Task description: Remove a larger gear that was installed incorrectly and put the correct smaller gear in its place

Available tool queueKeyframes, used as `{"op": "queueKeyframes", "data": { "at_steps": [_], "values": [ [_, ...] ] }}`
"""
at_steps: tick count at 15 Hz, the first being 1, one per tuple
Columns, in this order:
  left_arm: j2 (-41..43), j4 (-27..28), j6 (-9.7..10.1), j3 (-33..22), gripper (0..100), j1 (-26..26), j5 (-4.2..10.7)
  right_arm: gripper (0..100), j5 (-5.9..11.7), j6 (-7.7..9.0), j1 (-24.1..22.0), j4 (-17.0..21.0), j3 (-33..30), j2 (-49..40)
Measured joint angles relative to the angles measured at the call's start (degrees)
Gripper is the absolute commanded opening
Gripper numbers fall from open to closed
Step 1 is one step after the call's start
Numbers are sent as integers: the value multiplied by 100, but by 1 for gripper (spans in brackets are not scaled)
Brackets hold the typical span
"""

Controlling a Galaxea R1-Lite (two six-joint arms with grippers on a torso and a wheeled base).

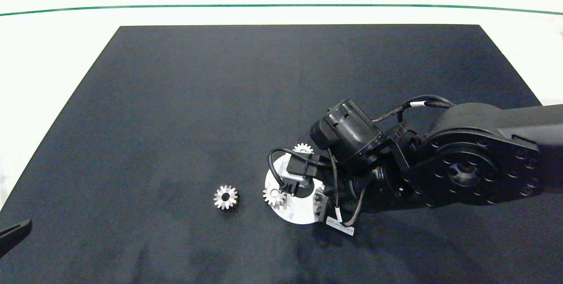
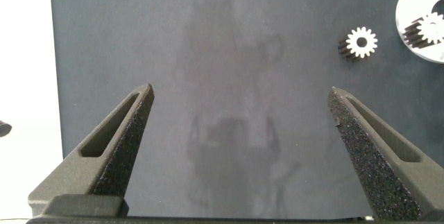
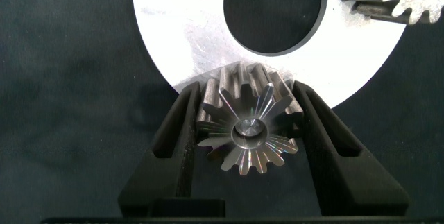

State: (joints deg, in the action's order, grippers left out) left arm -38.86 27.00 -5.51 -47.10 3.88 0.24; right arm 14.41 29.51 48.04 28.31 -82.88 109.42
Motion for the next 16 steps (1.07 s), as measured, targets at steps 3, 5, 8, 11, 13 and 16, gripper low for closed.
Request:
{"op": "queueKeyframes", "data": {
  "at_steps": [3,5,8,11,13,16],
  "values": [
    [2,0,0,0,100,0,0,31,0,-5,0,5,4,0],
    [4,0,2,2,100,0,-2,31,-2,-16,7,2,6,-5],
    [6,1,0,9,100,0,-2,31,-22,-24,7,29,-13,-49],
    [4,0,0,9,100,0,-2,31,-38,-33,13,38,-88,-88],
    [4,0,0,9,100,-5,-2,31,-44,-35,33,27,-162,-124],
    [4,0,0,9,100,-9,6,31,-52,-38,123,20,-195,-245]
  ]
}}
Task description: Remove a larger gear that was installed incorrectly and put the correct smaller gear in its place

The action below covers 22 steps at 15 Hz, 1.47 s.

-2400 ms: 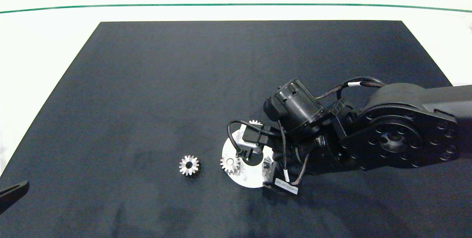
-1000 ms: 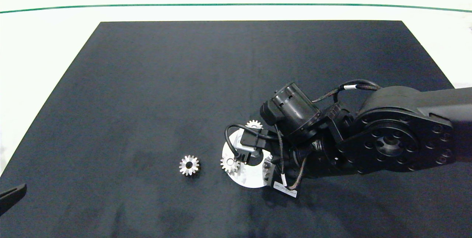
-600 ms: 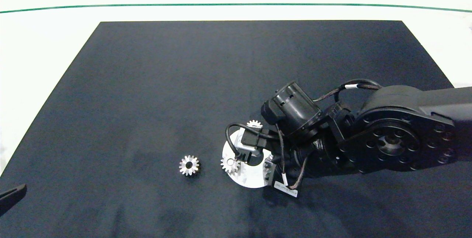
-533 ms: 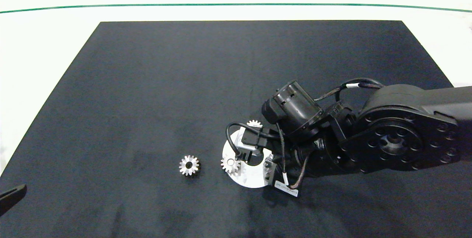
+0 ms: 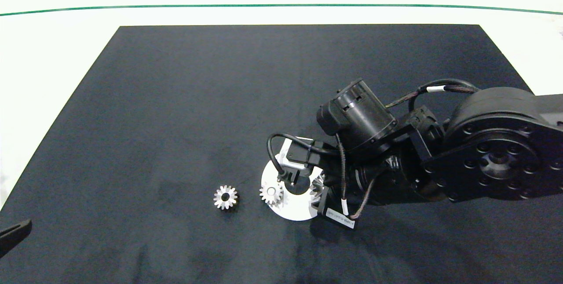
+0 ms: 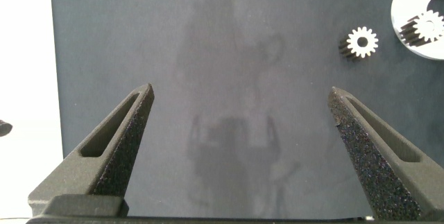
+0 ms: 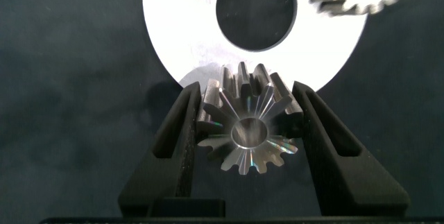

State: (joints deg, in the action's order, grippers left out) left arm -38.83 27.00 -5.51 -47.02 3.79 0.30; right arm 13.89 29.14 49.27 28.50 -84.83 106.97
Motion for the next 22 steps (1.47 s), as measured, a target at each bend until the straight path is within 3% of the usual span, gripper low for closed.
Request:
{"op": "queueKeyframes", "data": {
  "at_steps": [3,5,7,9,13,15,18,21,22],
  "values": [
    [-1,1,0,0,100,-5,2,31,0,-37,76,115,0,-166],
    [-6,0,0,2,100,-13,2,31,26,-207,80,118,20,-301],
    [-11,0,-2,27,100,-18,0,31,166,-406,-24,129,50,-452],
    [-15,-13,-22,99,100,-21,2,31,256,-489,-295,134,79,-606],
    [-69,-18,-18,129,100,-27,0,31,276,-585,-1085,179,328,-997],
    [-83,-18,-16,132,100,-33,7,31,273,-1005,-1381,276,452,-1113],
    [-89,-18,-18,132,100,-41,38,31,215,-1307,-1794,488,507,-1172],
    [-94,-18,-22,129,100,-46,38,31,151,-1812,-2105,492,516,-1154],
    [-94,-18,-22,124,100,-46,44,31,141,-1901,-2163,484,516,-1139]
  ]
}}
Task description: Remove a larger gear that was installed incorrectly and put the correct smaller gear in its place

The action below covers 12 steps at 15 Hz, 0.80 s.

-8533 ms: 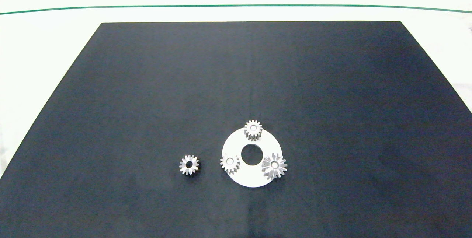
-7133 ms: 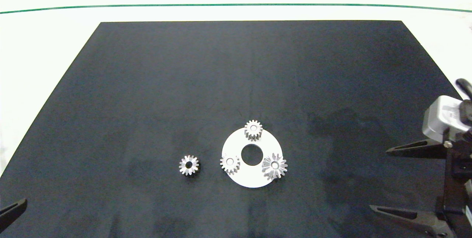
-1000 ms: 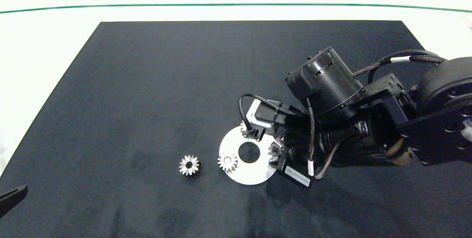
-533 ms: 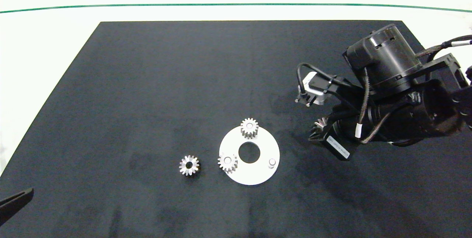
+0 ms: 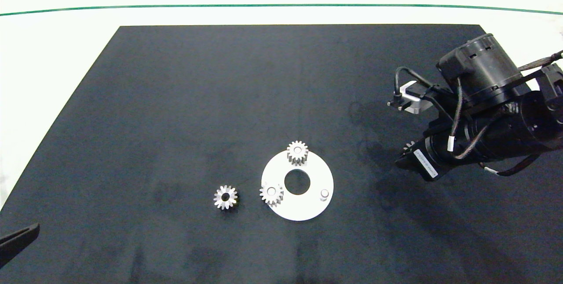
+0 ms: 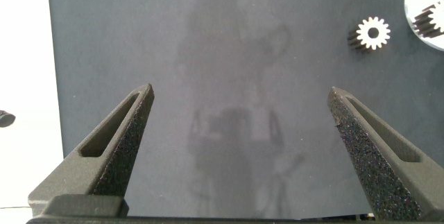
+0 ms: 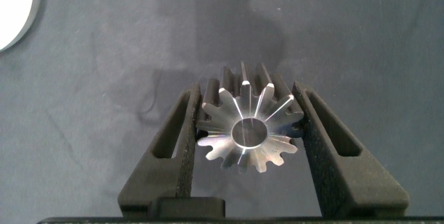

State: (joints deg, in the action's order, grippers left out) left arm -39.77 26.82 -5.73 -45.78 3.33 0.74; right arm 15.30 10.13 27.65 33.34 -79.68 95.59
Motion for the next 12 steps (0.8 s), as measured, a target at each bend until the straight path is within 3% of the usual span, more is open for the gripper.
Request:
{"op": "queueKeyframes", "data": {
  "at_steps": [2,4,9,12],
  "values": [
    [2,0,-2,5,100,-6,0,31,2,-151,-98,-5,-4,72],
    [7,5,-2,46,100,-6,2,31,2,-179,-169,-66,-11,151],
    [22,-6,-5,68,100,-9,10,31,182,-840,-233,-523,0,446],
    [22,-9,-5,68,100,-9,10,31,212,-923,-232,-597,11,560]
  ]
}}
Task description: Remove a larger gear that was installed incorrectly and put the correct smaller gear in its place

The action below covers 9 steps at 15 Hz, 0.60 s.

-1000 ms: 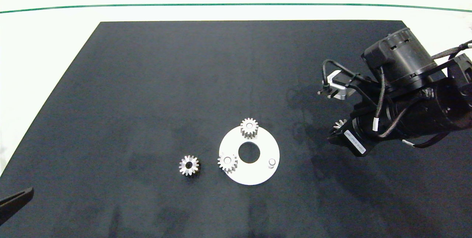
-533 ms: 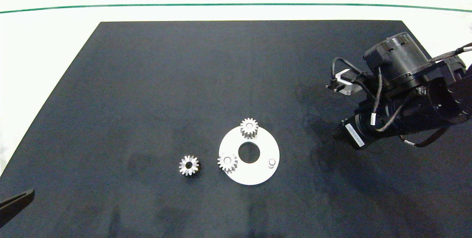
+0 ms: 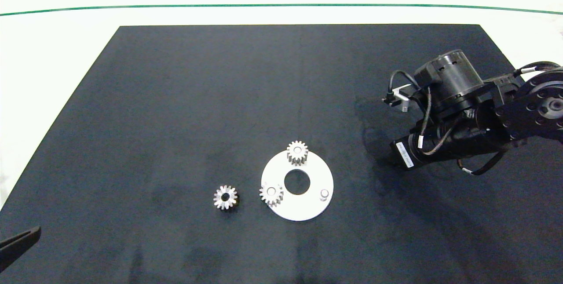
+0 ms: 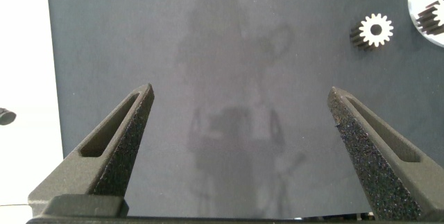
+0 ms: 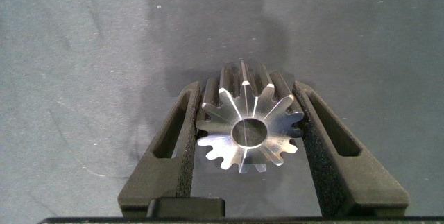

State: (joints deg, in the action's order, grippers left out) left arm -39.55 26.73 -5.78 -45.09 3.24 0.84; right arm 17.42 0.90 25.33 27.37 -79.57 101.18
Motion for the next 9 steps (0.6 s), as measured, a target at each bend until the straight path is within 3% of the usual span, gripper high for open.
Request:
{"op": "queueKeyframes", "data": {
  "at_steps": [4,5,9],
  "values": [
    [0,2,-9,2,100,0,1,31,-28,-11,7,-22,104,33],
    [0,2,-9,0,100,0,1,100,-30,-9,11,-37,129,33],
    [7,9,-17,-2,100,2,-5,100,-26,13,35,-37,289,-24]
  ]
}}
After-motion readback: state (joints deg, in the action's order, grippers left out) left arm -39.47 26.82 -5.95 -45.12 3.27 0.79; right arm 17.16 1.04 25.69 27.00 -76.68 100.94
